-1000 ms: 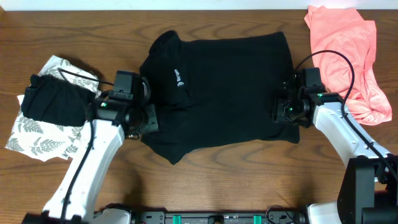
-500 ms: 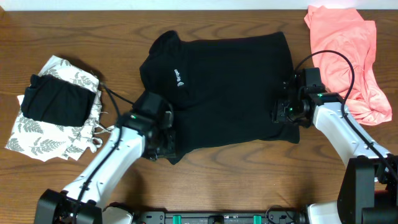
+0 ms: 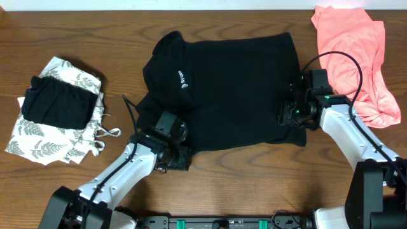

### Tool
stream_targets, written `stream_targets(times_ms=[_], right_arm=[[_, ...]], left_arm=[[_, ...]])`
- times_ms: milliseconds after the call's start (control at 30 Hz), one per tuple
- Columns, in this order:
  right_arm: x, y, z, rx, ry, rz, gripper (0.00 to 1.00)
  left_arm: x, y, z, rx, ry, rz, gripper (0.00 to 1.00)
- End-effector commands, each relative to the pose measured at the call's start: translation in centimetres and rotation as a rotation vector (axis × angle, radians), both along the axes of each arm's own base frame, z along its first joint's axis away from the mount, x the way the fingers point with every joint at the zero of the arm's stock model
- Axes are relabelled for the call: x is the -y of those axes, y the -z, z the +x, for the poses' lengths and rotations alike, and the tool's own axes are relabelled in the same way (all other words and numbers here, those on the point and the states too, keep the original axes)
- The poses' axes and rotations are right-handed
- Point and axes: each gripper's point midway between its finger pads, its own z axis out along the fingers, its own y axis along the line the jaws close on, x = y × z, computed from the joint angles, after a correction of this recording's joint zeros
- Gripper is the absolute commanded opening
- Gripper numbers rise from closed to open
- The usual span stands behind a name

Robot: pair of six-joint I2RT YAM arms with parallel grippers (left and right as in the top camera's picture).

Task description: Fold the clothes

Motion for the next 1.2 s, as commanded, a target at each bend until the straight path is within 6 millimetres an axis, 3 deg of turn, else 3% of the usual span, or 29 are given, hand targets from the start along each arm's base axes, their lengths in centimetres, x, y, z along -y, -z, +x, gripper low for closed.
stream_targets(times_ms=[0,167,233,300,433,667,767,900,1033,1167], right_arm=[[0.0,-0.9,0.6,0.029,-0.01,0.002,0.6],[0.0,-0.9,0.6,0.027,-0.01,0.001,0.59],[0.0,-0.9,0.6,0.027,-0.01,0.001,0.59],[0.0,-0.8,0.6,0.027,-0.01,0.001,0.59],[0.1,-0.8,0.6,0.027,-0.01,0.001,0.59],[0.1,-0.7,0.1,0.006,-0.01,0.0,0.6],[0.1,-0.5,-0.5,-0.017,-0.01,-0.002,0.6],[0.3,-0.4,-1.0,-0.039,-0.008,-0.007,0.63],[0.7,-0.4,-0.9,-0.037,0.007,-0.005,0.74],[0.5,-0.4,-2.0,-0.09,0.023,0.06,0.77]], left_arm=[[-0.3,0.7,0.5,0.015,0.015,0.032,0.48],[-0.5,2.1,0.3,-0.021,0.008,0.056,0.3],[-0.8,2.6,-0.2,-0.053,-0.005,0.069,0.14],[-0.9,2.5,-0.5,-0.071,-0.012,0.076,0.06],[-0.8,0.1,-0.4,-0.077,-0.037,0.073,0.06],[0.0,-10.3,0.9,0.055,-0.023,-0.001,0.06],[0.1,-13.3,1.2,0.149,-0.025,-0.048,0.06],[-0.2,-14.3,0.6,0.174,-0.029,-0.062,0.06],[-0.4,-13.8,0.1,0.141,-0.028,-0.045,0.06],[-0.4,-13.5,0.0,0.126,-0.028,-0.037,0.06]])
